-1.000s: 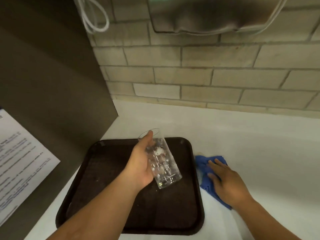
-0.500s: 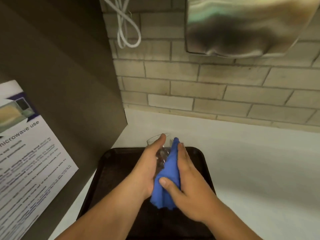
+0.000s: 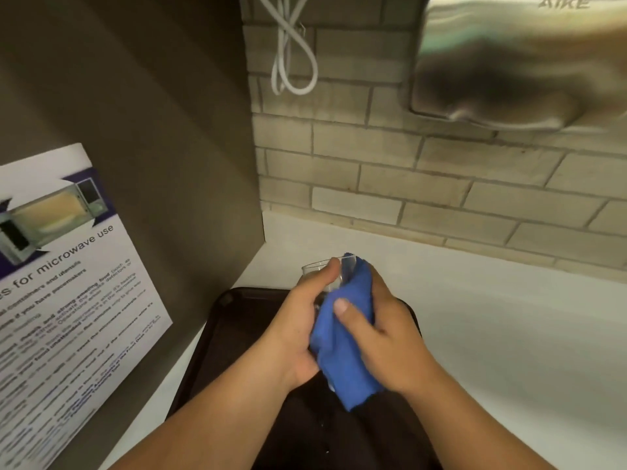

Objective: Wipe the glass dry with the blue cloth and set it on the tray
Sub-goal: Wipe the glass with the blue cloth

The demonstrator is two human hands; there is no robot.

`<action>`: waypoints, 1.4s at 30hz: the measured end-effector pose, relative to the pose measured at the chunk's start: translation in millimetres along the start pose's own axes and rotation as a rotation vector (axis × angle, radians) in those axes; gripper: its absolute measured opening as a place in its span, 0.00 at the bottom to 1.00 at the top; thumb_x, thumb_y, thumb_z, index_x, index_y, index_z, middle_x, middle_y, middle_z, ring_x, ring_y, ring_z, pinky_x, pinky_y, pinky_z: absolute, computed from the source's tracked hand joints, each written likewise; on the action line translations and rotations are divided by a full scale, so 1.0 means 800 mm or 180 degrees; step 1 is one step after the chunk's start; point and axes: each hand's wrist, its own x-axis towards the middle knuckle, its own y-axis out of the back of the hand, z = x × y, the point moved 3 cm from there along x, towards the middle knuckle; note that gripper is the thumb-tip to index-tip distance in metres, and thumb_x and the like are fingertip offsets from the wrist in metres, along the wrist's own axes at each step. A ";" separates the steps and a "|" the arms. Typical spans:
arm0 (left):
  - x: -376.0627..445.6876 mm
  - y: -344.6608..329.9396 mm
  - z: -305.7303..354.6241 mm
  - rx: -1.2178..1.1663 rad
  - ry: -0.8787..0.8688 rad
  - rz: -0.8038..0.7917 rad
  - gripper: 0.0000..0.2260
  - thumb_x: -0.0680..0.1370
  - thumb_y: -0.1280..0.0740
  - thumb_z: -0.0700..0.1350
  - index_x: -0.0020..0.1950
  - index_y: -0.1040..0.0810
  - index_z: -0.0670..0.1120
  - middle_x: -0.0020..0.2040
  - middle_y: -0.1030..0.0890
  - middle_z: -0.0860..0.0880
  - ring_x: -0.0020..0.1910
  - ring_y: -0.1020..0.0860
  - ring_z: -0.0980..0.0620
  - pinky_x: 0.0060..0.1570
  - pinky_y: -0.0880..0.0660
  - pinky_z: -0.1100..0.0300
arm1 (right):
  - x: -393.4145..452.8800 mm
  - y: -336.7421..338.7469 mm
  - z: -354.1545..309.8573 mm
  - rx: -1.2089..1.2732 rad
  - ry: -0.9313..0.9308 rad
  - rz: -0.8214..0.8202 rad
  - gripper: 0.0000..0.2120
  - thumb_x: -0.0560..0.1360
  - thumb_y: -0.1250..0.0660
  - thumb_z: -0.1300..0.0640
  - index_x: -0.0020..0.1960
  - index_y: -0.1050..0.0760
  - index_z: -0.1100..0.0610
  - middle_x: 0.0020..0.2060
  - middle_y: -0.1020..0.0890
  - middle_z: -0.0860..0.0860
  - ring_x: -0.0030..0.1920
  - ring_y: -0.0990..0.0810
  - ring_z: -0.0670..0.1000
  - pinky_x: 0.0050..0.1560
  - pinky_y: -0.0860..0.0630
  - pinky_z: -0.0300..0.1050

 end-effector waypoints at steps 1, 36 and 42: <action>0.001 -0.001 -0.001 -0.0022 -0.0021 -0.0039 0.26 0.75 0.29 0.58 0.62 0.14 0.39 0.51 0.12 0.39 0.50 0.14 0.42 0.57 0.19 0.49 | 0.007 0.003 0.001 0.0188 -0.0162 0.0092 0.10 0.80 0.36 0.48 0.60 0.24 0.46 0.50 0.14 0.45 0.51 0.15 0.44 0.49 0.21 0.33; -0.001 -0.007 0.029 0.0054 -0.0166 -0.0195 0.22 0.70 0.27 0.60 0.48 0.13 0.41 0.46 0.15 0.41 0.44 0.15 0.44 0.54 0.21 0.50 | 0.003 0.003 -0.016 0.0085 0.0133 -0.0476 0.18 0.79 0.36 0.45 0.68 0.30 0.46 0.55 0.16 0.43 0.55 0.17 0.40 0.55 0.21 0.35; -0.003 -0.012 0.032 0.0011 0.0051 -0.0224 0.29 0.73 0.28 0.61 0.60 0.14 0.38 0.55 0.13 0.37 0.54 0.15 0.40 0.64 0.22 0.45 | 0.037 0.009 0.002 0.1100 -0.0646 -0.0071 0.21 0.78 0.38 0.40 0.67 0.23 0.49 0.58 0.14 0.49 0.59 0.16 0.48 0.67 0.23 0.53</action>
